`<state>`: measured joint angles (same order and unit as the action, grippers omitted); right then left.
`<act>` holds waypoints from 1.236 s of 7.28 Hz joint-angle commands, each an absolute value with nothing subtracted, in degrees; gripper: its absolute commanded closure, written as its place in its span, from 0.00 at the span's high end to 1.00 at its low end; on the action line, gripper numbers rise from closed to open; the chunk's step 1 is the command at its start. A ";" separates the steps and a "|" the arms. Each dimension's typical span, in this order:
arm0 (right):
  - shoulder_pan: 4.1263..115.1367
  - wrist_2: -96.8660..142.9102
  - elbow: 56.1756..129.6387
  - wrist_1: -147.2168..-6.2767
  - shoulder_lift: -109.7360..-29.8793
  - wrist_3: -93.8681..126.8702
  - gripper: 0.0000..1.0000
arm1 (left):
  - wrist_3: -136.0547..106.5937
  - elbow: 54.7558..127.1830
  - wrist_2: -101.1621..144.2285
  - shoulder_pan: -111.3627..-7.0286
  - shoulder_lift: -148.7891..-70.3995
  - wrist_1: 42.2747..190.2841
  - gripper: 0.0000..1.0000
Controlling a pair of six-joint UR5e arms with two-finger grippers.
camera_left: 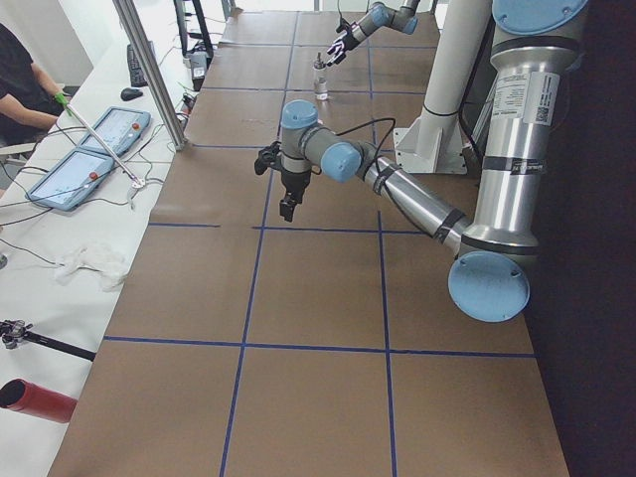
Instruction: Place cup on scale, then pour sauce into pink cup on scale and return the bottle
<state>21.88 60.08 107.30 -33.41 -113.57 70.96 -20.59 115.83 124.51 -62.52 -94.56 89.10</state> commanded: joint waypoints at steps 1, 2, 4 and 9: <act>35.96 77.43 106.79 -33.40 -111.90 59.83 1.00 | -8.57 108.31 131.29 -70.90 -94.57 89.12 0.86; 42.82 85.09 105.57 -33.57 -111.80 53.94 1.00 | -6.70 106.80 131.57 -72.32 -94.57 89.12 0.88; 63.70 113.49 97.18 -34.45 -107.09 41.46 1.00 | -6.77 104.59 133.66 -74.70 -94.48 89.03 1.00; 87.68 134.03 89.21 -72.40 -93.90 2.12 1.00 | 1.02 103.02 134.29 -83.75 -91.33 89.03 1.00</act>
